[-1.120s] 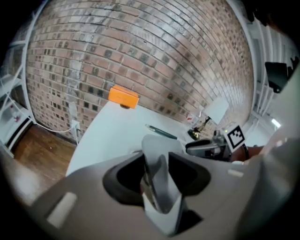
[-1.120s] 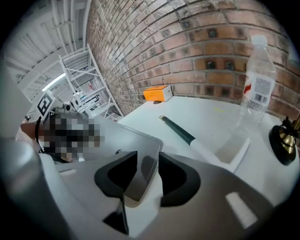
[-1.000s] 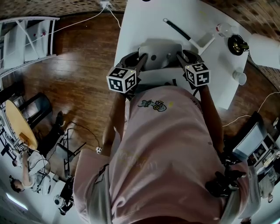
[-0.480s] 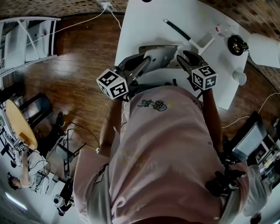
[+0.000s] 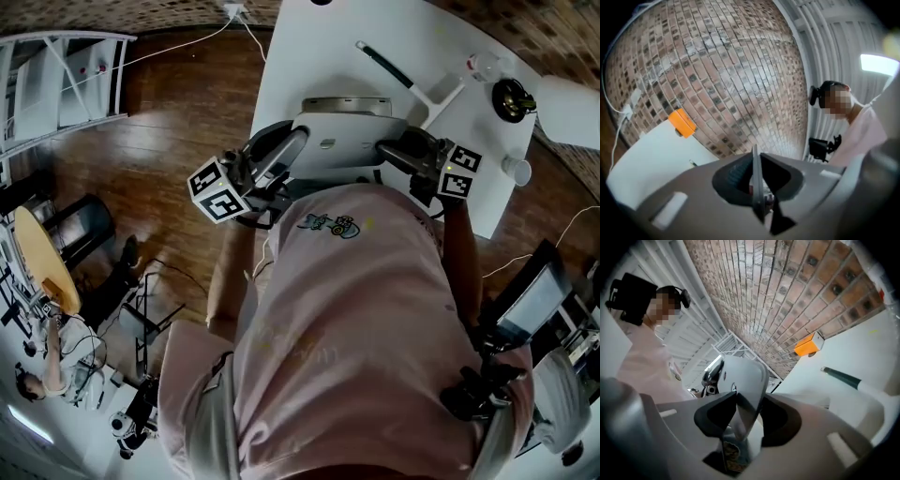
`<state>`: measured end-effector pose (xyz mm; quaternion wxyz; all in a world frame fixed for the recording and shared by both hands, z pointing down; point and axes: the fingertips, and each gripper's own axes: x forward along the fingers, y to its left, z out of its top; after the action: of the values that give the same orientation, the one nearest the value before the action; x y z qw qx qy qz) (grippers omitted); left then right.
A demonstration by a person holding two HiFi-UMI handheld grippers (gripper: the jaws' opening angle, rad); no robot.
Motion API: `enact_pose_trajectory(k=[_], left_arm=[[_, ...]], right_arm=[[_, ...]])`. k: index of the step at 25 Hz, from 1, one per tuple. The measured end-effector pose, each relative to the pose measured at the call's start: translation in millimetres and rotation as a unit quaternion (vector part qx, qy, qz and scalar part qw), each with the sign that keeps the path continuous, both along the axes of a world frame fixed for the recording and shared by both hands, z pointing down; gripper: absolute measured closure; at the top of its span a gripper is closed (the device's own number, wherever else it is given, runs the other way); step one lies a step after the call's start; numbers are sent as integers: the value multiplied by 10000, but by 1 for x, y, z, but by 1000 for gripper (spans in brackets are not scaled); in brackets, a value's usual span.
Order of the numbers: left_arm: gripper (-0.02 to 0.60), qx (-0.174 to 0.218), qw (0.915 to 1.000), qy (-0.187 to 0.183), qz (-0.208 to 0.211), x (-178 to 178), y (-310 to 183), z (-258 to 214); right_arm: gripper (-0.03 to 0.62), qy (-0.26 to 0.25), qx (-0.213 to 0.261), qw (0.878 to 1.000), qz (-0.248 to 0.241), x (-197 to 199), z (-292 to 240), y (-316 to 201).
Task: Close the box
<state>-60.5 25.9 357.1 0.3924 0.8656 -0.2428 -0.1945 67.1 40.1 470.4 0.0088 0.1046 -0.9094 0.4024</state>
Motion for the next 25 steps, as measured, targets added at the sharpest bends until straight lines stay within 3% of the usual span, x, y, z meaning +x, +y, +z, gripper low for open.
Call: enact_pose_trajectory(k=[5, 10, 14, 17, 19, 25], left_arm=[[513, -1013, 9906, -723, -559, -18, -16, 78], [470, -1682, 9743, -1365, -620, -16, -21, 155], [455, -1662, 9620, -2045, -713, -4, -29, 168], [434, -1603, 9433, -2855, -550, 6, -25, 180], [434, -1774, 9408, -2858, -421, 11, -20, 189], [448, -2274, 9287, -2900, -413, 0, -22, 204]], right_arm=[[439, 1002, -1, 9946, 284, 3, 29, -4], [424, 1992, -523, 9779, 358, 10, 67, -3], [416, 2664, -674, 9609, 338, 24, 79, -11], [422, 3414, -442, 9386, 204, 36, 90, -18], [418, 3631, -432, 9307, 65, 39, 95, -24], [413, 3602, -1330, 9227, -350, 28, 109, -31]])
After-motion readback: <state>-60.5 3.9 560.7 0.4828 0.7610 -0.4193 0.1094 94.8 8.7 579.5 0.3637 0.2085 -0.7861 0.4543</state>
